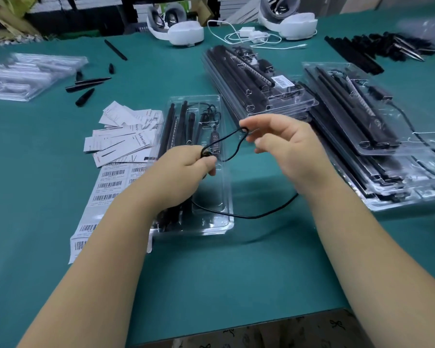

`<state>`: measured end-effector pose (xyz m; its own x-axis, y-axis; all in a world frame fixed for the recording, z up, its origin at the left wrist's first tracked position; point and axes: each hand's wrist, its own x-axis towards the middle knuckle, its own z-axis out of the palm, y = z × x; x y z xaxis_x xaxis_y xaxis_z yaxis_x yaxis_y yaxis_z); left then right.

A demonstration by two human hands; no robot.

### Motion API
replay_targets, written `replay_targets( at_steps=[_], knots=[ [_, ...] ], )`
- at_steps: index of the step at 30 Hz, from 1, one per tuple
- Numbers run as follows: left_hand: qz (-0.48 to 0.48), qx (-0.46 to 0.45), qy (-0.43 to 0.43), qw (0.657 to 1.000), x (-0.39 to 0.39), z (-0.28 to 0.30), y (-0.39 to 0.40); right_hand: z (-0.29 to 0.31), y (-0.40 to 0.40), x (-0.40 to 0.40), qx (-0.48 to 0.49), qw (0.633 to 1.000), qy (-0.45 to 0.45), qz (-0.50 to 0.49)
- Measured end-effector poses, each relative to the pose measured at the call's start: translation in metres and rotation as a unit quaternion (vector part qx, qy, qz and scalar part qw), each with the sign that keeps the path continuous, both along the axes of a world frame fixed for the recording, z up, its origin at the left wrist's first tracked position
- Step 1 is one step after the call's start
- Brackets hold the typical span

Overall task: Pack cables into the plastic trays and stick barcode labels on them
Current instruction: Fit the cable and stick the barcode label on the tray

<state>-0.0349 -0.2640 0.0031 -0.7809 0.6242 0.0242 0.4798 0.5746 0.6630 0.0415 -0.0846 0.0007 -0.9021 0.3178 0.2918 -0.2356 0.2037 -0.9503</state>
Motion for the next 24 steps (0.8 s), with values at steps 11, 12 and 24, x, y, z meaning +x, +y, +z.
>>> replay_targets(
  at_steps=[11,12,24],
  knots=[
    [0.07,0.367,-0.064,0.925,0.004,0.004,0.012,-0.007,-0.018,-0.001,0.062,0.996,0.002,0.065],
    [0.083,0.344,-0.025,0.935,0.004,0.001,0.013,-0.008,-0.02,-0.001,0.069,0.995,-0.004,0.073],
    [0.139,0.379,-0.124,0.906,0.015,-0.003,0.027,-0.006,-0.027,0.0,0.133,0.972,-0.135,0.142]
  ],
)
